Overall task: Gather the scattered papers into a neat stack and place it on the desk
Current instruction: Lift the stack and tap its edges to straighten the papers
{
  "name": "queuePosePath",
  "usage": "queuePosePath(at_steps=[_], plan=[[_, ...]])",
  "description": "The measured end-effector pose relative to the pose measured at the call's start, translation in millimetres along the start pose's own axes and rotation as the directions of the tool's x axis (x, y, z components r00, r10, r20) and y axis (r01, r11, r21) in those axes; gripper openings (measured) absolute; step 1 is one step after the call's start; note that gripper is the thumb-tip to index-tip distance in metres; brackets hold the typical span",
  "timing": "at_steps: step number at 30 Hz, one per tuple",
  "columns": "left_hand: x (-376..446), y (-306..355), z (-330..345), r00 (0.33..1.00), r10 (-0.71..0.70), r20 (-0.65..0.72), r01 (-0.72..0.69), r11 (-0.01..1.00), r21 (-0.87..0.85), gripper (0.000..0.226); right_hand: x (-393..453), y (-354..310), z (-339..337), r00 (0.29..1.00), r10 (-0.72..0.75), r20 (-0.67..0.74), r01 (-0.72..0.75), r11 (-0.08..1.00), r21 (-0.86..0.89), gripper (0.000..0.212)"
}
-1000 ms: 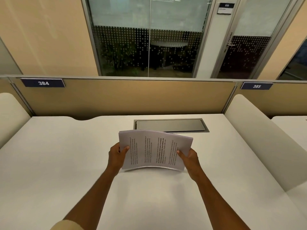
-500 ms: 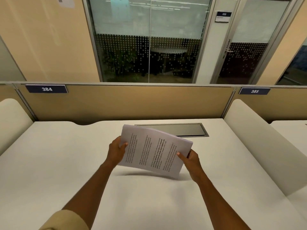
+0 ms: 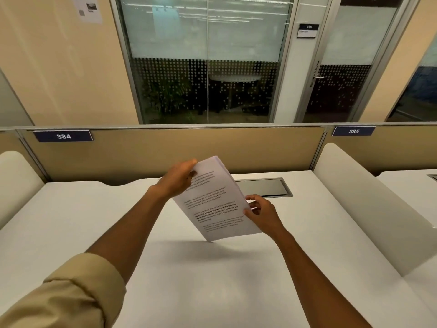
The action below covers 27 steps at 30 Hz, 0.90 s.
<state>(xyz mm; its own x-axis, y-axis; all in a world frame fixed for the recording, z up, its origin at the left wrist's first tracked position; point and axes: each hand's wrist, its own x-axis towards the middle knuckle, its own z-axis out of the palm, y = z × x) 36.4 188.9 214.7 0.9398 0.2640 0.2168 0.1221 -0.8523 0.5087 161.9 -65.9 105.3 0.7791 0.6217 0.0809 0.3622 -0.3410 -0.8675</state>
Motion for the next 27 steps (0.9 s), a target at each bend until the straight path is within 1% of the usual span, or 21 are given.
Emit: queuePosePath(at_steps=[2,5,8,10,12,14,15,17,18,19,20,21,22,23,25,27], plan=[[6.1,16.0,2.5,0.997,0.067,0.023,-0.069,0.996,0.058,0.008,1.8,-8.7,6.4,1.0,-0.031,0.003,0.031,0.999,0.016,0.027],[12.3,35.2,12.1,0.991,0.13,0.03,-0.133,0.982,0.134,0.008,3.7,-19.7,15.0,0.999,-0.028,-0.024,0.03,0.992,0.125,0.023],[12.7,42.5,17.4,0.983,0.182,-0.025,-0.175,0.969,0.174,0.007,3.9,-20.8,18.1,0.998,0.009,-0.055,0.004,0.974,0.228,0.022],[9.7,40.4,17.6,0.98,0.182,-0.083,-0.164,0.969,0.188,0.012,1.2,-16.6,16.9,0.998,0.023,-0.058,-0.009,0.971,0.24,0.024],[4.3,31.4,16.8,0.982,0.128,-0.136,-0.106,0.981,0.16,0.022,-3.6,-11.4,14.3,0.997,0.045,-0.056,-0.03,0.969,0.244,0.025],[-3.8,16.8,16.6,0.989,0.003,-0.145,0.004,0.999,0.045,0.035,-9.9,-7.0,11.2,0.996,0.063,-0.061,-0.045,0.964,0.26,0.025],[-8.4,9.0,17.3,0.987,-0.073,-0.142,0.067,0.997,-0.046,0.041,-13.5,-5.5,9.5,0.995,0.072,-0.064,-0.052,0.961,0.271,0.024],[-19.7,-2.9,22.5,0.964,-0.223,-0.147,0.175,0.943,-0.283,0.046,-19.7,-2.0,8.2,0.994,0.087,-0.061,-0.066,0.954,0.292,0.021],[-26.5,-6.4,28.0,0.949,-0.282,-0.141,0.2,0.885,-0.42,0.045,-22.6,-0.2,8.2,0.994,0.094,-0.058,-0.072,0.951,0.3,0.02],[-34.1,-8.1,35.1,0.938,-0.323,-0.121,0.206,0.806,-0.556,0.043,-24.8,1.7,8.7,0.993,0.103,-0.057,-0.08,0.948,0.309,0.02],[-42.4,-9.0,43.4,0.935,-0.344,-0.086,0.202,0.717,-0.667,0.042,-26.9,3.2,9.6,0.992,0.112,-0.06,-0.087,0.943,0.321,0.021],[-50.4,-9.6,52.8,0.937,-0.346,-0.047,0.2,0.641,-0.741,0.04,-28.5,4.6,10.9,0.991,0.121,-0.061,-0.093,0.938,0.335,0.023],[-58.2,-10.1,62.6,0.94,-0.339,-0.017,0.201,0.596,-0.777,0.038,-29.6,5.9,12.4,0.99,0.129,-0.062,-0.1,0.932,0.348,0.024],[-64.1,-10.2,71.9,0.943,-0.333,0.0,0.203,0.574,-0.793,0.034,-30.2,6.4,14.1,0.989,0.135,-0.061,-0.105,0.929,0.355,0.024],[-70.8,-8.9,87.5,0.939,-0.345,0.002,0.201,0.543,-0.815,0.027,-29.9,7.2,16.9,0.987,0.151,-0.058,-0.122,0.929,0.349,0.025],[-73.0,-4.2,95.9,0.924,-0.382,-0.021,0.203,0.535,-0.82,0.025,-29.0,8.1,18.7,0.985,0.161,-0.057,-0.132,0.93,0.342,0.026]])
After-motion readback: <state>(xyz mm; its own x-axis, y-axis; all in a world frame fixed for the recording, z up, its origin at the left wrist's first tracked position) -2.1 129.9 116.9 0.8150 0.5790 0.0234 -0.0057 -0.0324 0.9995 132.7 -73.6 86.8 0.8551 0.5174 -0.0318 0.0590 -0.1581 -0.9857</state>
